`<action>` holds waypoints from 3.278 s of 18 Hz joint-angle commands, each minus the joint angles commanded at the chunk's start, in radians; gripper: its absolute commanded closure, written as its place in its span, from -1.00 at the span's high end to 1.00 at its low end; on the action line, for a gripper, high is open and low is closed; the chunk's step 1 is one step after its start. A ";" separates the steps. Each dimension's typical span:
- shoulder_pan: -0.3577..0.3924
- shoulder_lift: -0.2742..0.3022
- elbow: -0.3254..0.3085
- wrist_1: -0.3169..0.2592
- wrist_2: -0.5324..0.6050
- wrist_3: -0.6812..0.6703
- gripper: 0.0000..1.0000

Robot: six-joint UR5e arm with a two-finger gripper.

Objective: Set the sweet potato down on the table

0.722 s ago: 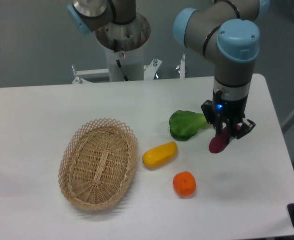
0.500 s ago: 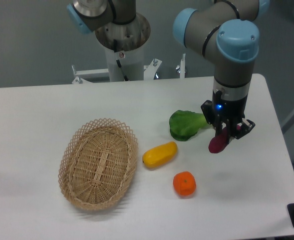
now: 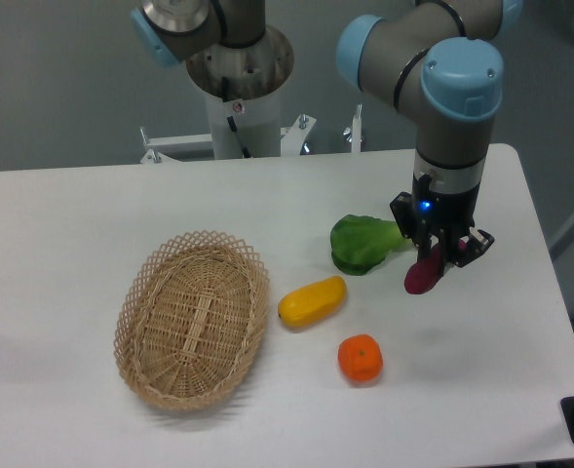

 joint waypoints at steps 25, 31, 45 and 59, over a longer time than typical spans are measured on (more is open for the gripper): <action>0.018 -0.150 -0.302 0.385 0.127 0.108 -0.55; 0.018 -0.153 -0.299 0.385 0.126 0.058 -0.45; -0.040 -0.130 -0.148 0.384 0.126 -0.187 1.00; -0.029 -0.092 0.188 0.189 0.126 -0.131 1.00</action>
